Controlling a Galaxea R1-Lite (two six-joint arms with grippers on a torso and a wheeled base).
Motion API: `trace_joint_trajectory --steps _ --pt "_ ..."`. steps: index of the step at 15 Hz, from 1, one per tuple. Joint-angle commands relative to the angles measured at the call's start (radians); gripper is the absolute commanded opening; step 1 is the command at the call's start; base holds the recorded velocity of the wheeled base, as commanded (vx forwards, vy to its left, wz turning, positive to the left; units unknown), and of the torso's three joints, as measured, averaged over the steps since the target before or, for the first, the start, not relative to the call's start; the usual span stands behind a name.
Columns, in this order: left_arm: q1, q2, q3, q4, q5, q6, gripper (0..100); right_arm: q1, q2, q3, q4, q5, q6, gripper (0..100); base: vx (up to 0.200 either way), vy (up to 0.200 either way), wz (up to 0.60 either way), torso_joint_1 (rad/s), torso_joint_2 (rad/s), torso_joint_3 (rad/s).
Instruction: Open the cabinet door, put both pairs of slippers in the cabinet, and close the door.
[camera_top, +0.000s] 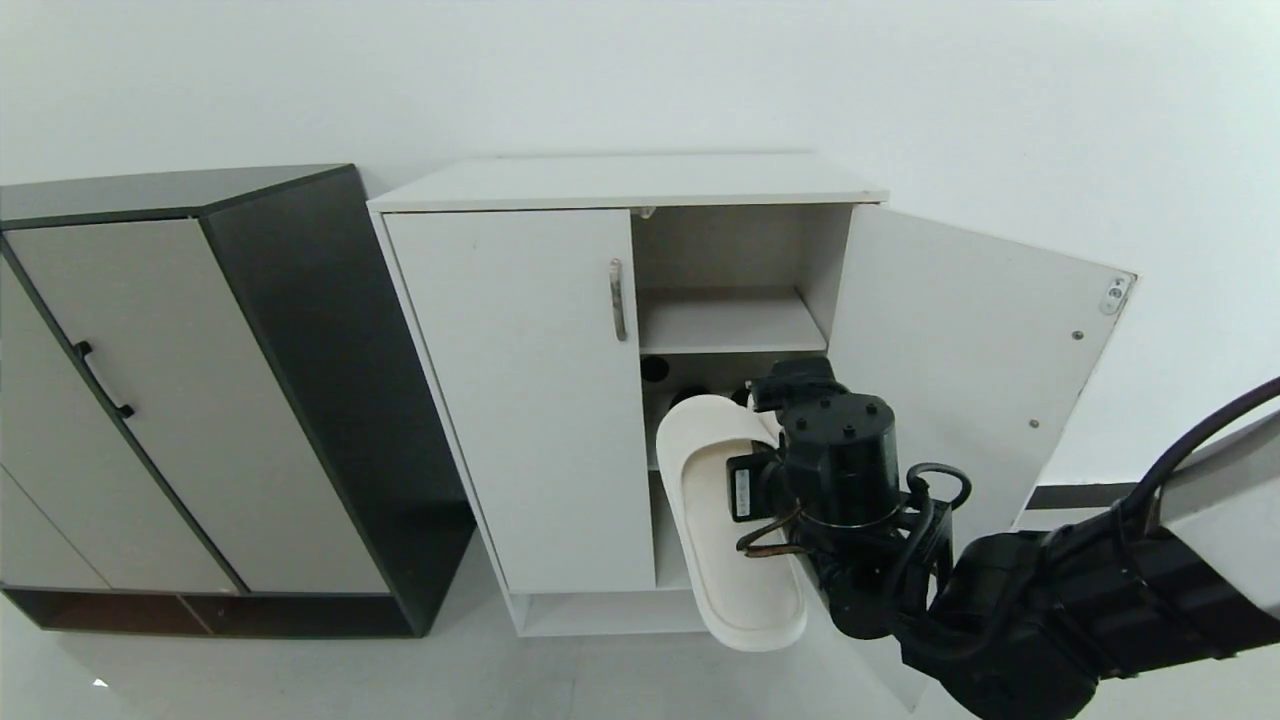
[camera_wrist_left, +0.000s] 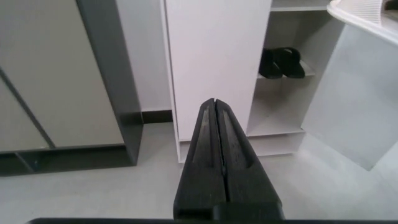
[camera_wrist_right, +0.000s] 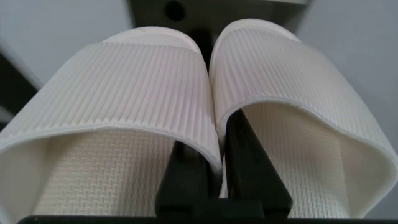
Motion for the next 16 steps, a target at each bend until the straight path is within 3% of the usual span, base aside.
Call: trace_joint_trajectory --steps 1,3,16 --pt "0.0 0.001 0.0 0.0 0.0 0.0 0 0.006 0.023 -0.006 0.002 -0.001 0.001 0 0.0 0.0 0.0 0.0 0.0 0.0" --pt "0.0 0.001 0.0 0.0 0.0 0.001 0 0.009 0.034 -0.012 0.002 -0.003 0.001 0 0.0 0.0 0.0 0.0 0.0 0.0" --pt "0.0 0.001 0.0 0.0 0.0 0.001 0 0.018 0.031 -0.032 0.001 -0.027 -0.005 0 0.2 0.0 0.0 0.001 0.0 0.002"
